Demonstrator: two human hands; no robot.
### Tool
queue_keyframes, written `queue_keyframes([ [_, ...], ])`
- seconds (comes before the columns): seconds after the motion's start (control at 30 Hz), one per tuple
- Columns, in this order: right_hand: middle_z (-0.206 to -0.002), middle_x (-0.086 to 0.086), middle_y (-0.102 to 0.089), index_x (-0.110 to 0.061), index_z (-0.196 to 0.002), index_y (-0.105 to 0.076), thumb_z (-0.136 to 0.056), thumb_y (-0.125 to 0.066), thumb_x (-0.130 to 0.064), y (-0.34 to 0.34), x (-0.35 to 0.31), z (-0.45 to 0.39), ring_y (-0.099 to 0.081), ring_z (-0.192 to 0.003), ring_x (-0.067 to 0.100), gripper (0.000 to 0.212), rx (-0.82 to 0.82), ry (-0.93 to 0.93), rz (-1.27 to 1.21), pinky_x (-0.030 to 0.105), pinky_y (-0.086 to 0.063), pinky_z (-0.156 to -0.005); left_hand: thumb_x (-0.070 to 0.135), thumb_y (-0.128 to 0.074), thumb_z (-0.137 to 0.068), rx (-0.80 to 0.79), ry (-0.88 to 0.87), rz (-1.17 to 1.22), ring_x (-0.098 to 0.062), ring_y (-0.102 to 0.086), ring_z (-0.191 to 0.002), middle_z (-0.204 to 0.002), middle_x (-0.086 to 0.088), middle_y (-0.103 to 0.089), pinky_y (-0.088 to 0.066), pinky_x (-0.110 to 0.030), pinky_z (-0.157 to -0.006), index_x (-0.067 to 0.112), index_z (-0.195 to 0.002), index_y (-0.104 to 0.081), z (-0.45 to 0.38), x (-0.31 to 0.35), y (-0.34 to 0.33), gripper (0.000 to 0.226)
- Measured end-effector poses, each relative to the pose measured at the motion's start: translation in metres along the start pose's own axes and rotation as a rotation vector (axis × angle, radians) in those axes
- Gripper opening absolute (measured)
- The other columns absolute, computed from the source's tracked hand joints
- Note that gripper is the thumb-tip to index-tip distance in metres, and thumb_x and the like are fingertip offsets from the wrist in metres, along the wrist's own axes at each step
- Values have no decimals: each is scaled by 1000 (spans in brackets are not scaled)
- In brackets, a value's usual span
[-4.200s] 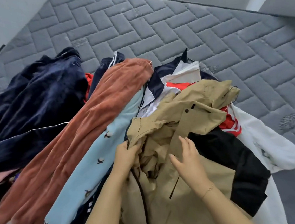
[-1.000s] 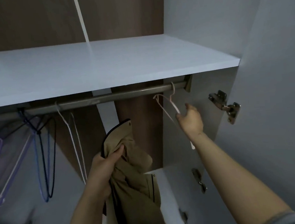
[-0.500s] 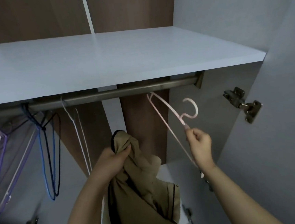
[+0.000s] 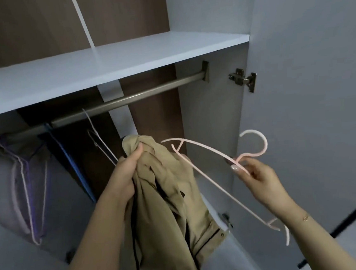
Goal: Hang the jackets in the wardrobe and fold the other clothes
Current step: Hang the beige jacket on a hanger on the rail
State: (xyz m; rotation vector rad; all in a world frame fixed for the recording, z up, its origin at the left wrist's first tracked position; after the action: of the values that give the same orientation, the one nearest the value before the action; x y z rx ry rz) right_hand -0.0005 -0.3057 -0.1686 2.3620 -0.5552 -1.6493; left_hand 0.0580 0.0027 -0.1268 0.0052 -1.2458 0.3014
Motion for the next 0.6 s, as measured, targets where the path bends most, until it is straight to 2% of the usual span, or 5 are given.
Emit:
queue_keyframes([
  [0.1,-59,-6,-45,-34,-73,-61,-87,-54,-48,19,-37,35,-33,-55,4,21,17,44,56,21,-29,-53,44,-65,-88,-122,22,7,-26,-71,-99,-109,-13,-73,-51,-42,-94,8,-117,-66,10,10,5,46],
  [0.17,-57,-6,-37,-36,-68,-58,-89,-53,-47,30,-55,53,-29,-53,4,25,7,70,115,21,-26,-51,43,-66,-86,-193,37,-41,-25,-72,-96,-107,-13,-73,-53,-39,-87,8,-112,-69,17,19,5,44],
  [0.3,-50,-7,-30,-13,-61,-47,-91,-52,-49,41,-72,80,-24,-48,7,47,-32,86,144,20,-22,-46,33,-77,-70,-295,53,-246,-25,-73,-92,-108,-15,-73,-58,-32,-69,6,-113,-69,41,34,3,51],
  [0.43,-49,-5,-29,-2,-62,-45,-93,-54,-44,27,-69,101,-23,-48,9,53,-105,45,162,27,-23,-49,13,-76,-69,-424,50,-341,-26,-73,-90,-105,-17,-73,-59,-29,-65,5,-104,-73,80,32,-6,36],
  [0.6,-39,-5,-30,-14,-50,-54,-90,-60,-46,30,-56,117,-25,-40,10,52,-119,-145,139,21,-22,-43,12,-79,-65,-424,-69,-489,-25,-72,-95,-105,-11,-74,-59,-30,-70,13,-113,-66,128,46,-4,49],
])
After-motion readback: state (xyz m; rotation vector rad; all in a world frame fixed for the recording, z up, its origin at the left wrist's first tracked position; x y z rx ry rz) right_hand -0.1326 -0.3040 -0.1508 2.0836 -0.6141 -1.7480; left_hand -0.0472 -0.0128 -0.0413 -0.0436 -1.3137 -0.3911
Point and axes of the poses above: each hand's wrist, its own z-axis away from the middle knuckle, its own y-axis out of the back of the hand, x = y × z, the point moved 3 cm from there along -z, towards the middle knuckle
